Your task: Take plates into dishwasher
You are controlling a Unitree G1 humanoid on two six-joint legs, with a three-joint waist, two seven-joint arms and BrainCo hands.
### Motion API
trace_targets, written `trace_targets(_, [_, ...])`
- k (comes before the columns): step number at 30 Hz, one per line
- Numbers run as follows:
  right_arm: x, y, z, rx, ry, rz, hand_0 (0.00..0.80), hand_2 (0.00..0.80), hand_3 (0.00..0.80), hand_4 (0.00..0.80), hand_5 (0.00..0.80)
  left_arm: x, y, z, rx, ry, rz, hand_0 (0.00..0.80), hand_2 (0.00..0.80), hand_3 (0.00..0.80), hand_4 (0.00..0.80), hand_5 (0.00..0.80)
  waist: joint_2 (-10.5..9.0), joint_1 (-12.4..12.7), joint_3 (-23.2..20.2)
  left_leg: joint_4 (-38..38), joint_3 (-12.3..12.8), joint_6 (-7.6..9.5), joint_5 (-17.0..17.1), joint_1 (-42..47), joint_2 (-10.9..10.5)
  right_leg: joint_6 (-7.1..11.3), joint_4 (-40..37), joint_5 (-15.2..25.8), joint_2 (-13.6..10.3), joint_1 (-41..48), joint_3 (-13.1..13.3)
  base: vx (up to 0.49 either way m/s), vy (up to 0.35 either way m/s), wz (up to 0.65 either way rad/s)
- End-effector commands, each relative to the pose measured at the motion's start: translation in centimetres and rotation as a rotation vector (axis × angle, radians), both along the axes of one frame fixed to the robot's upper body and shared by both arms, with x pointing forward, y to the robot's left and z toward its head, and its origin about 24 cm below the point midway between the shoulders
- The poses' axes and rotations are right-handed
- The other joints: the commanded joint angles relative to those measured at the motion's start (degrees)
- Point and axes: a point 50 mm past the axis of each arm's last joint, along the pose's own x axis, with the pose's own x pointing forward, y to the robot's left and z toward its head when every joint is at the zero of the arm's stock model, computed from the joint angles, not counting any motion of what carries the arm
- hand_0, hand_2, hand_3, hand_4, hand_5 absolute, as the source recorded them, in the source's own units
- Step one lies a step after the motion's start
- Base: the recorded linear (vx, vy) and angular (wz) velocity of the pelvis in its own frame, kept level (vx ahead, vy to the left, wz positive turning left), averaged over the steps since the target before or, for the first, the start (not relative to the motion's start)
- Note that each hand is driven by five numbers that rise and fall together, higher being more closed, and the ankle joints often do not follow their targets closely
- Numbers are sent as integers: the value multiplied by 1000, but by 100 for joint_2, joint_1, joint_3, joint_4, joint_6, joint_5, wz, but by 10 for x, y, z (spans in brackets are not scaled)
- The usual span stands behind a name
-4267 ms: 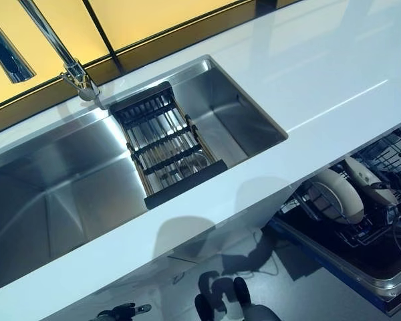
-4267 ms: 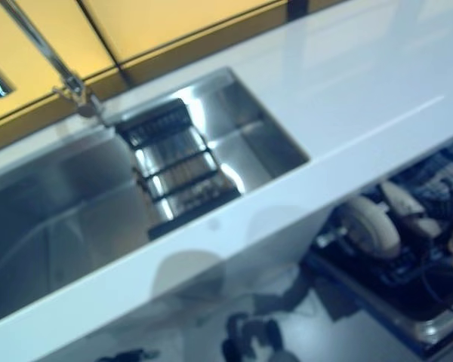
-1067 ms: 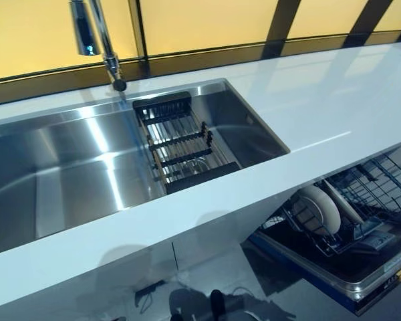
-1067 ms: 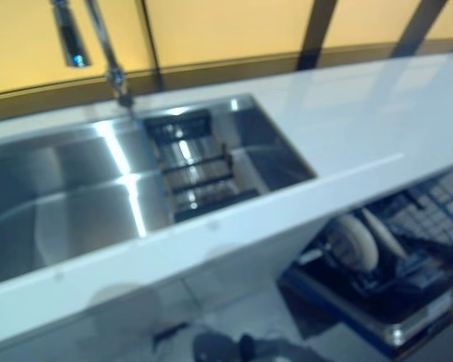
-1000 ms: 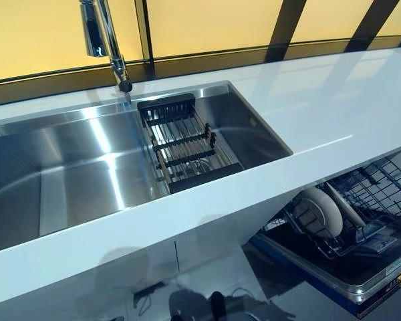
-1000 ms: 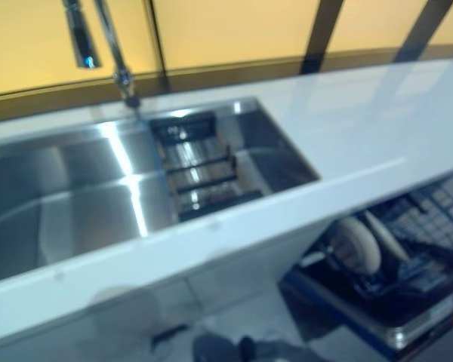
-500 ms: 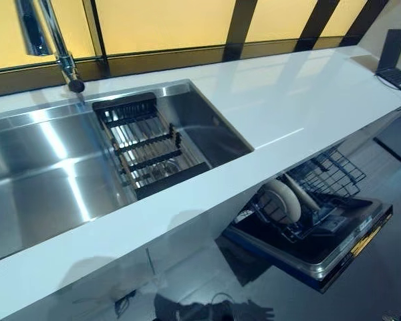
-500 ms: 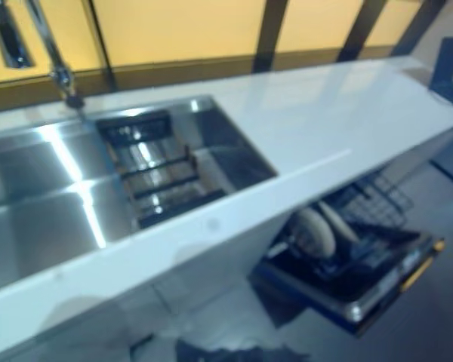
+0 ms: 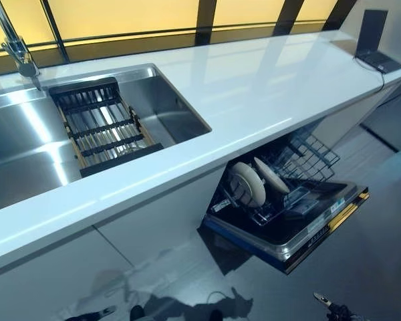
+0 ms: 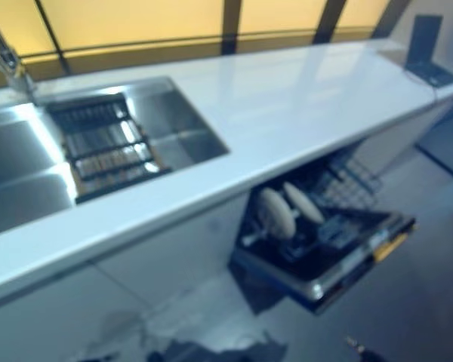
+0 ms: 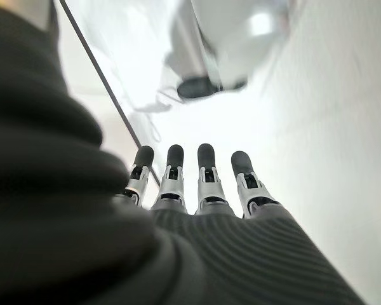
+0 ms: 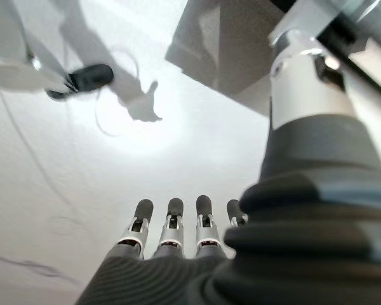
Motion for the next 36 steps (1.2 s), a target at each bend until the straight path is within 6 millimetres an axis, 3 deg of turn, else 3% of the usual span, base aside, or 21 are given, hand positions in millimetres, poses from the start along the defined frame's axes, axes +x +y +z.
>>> trace_targets(1, [15,-13,11,-48,-87,-104,0,0,0,0,0,-12,13,2,57,47,-30,0,0,0,0,0,124,-71,93,-131,105,234,231,-527,-324,258,611,-714,-439,449,27,-87,-62,5])
trace_targets(7, [23,-18,16,-62,-104,-111,0,0,0,0,0,-15,19,3,78,54,-33,0,0,0,0,0,391,-110,76,-466,6,187,554,-534,-338,107,1123,-1102,-386,299,-65,-114,-93,4])
trace_targets(10, [27,-23,20,-83,-91,-91,0,0,0,0,0,-27,19,1,57,51,40,0,0,0,0,0,566,-148,212,-772,-104,-11,876,-568,-129,-278,1716,-1484,-152,-27,-98,-159,-235,6])
trace_targets(13, [26,-27,23,-102,-66,-76,0,0,0,0,0,-34,15,-2,26,38,86,0,0,0,0,0,633,-199,287,-1241,-84,-42,896,-516,-45,-405,1741,-1447,7,-146,-109,-109,-148,9])
trace_targets(14, [29,-29,25,-112,-71,-77,0,0,0,0,0,-33,10,-3,7,32,103,0,0,0,0,0,622,-199,335,-1241,-250,2,849,-571,-102,-429,1627,-1329,101,-152,-73,-140,-186,13])
trace_targets(15, [34,-32,28,-130,-87,-86,0,0,0,0,0,-33,6,-5,-10,34,105,0,0,0,0,0,574,-159,375,-1227,-247,97,980,-359,-181,-457,1516,-1244,127,-128,29,-125,-202,14])
trace_targets(16, [39,-37,34,-164,-103,-81,0,0,0,0,0,-37,4,-7,-28,41,103,0,0,0,0,0,438,-125,383,-132,-168,300,441,-337,-297,-490,1406,-1137,-9,-129,134,-87,-154,2])
trace_targets(18, [45,-43,40,-176,-154,-112,0,0,0,0,0,-34,0,-7,-46,41,74,0,0,0,0,0,404,-117,409,1352,-13,393,-27,-484,-303,-523,1298,-1051,-124,-190,71,-93,-48,-11])
trace_targets(19, [46,-47,44,-188,-181,-124,0,0,0,0,0,-32,-4,-8,-49,40,47,0,0,0,0,0,444,-143,435,1876,137,484,-370,-420,-487,-469,1250,-987,-188,-259,6,-94,83,-5])
trace_targets(20, [48,-49,46,-198,-200,-132,0,0,0,0,0,-30,-6,-9,-47,40,18,0,0,0,0,0,525,-170,431,1873,304,514,-593,-278,-667,-390,1250,-952,-191,-345,-71,-109,193,4])
trace_targets(21, [51,-51,50,-198,-225,-148,0,0,0,0,0,-26,-5,-8,-38,33,-28,0,0,0,0,0,654,-238,404,1009,544,568,-642,129,-893,-246,1439,-946,-159,-546,-154,-88,246,-1])
trace_targets(22, [55,-53,53,-204,-241,-150,0,0,0,0,0,-25,-3,-6,-38,36,-67,0,0,0,0,0,685,-313,395,390,571,654,-615,389,-1031,-189,1648,-974,-134,-719,-72,-77,235,14])
trace_targets(24, [60,-50,55,-209,-253,-132,0,0,0,0,0,-25,-2,-6,-30,30,-87,0,0,0,0,0,638,-299,396,243,145,795,-685,291,-1290,-132,1671,-873,-60,-833,99,-54,92,44])
trace_targets(25, [60,-49,54,-209,-254,-120,0,0,0,0,0,-21,0,-5,-22,13,-85,0,0,0,0,0,562,-268,444,452,55,794,-779,182,-1304,-102,1543,-760,-58,-796,87,-95,-40,44])
trace_targets(27, [58,-49,52,-205,-240,-107,0,0,0,0,0,-12,0,-2,-21,-2,-90,0,0,0,0,0,379,-126,504,326,133,741,-716,260,-1205,-1,1194,-545,-59,-597,-272,-105,-65,10])
trace_targets(29, [65,-44,52,-205,-213,-85,0,0,0,0,0,-17,5,-2,3,6,-87,0,0,0,0,0,257,22,486,-28,88,767,-557,334,-1248,31,1521,-678,8,-713,-459,-95,-62,-23])
trace_targets(32, [64,-41,50,-187,-190,-97,0,0,0,0,0,-10,15,4,34,-12,-71,0,0,0,0,0,213,30,520,-135,-41,932,-571,356,-1220,177,2115,-390,-263,-1150,-85,-84,-108,-38])
trace_targets(33, [64,-42,49,-186,-189,-101,0,0,0,0,0,-7,16,5,35,-15,-67,0,0,0,0,0,219,38,524,-112,-41,944,-571,342,-1189,170,1993,-332,-354,-1130,-64,-66,-181,-5])
trace_targets(34, [64,-44,50,-180,-203,-107,0,0,0,0,0,2,23,10,40,-36,-32,0,0,0,0,0,246,22,564,55,-23,967,-643,283,-1060,199,1464,60,-652,-1046,91,-121,-258,11])
trace_targets(35, [67,-42,51,-177,-216,-121,0,0,0,0,0,5,31,15,38,-46,-14,0,0,0,0,0,245,-42,625,417,7,1028,-727,116,-975,53,1627,126,-589,-1264,525,-51,-403,21])
trace_targets(36, [70,-37,49,-193,-201,-102,0,0,0,0,0,-2,30,13,34,-49,53,0,0,0,0,0,215,-38,621,640,172,936,-862,144,-733,176,1543,-63,-633,-1227,260,13,-367,18])
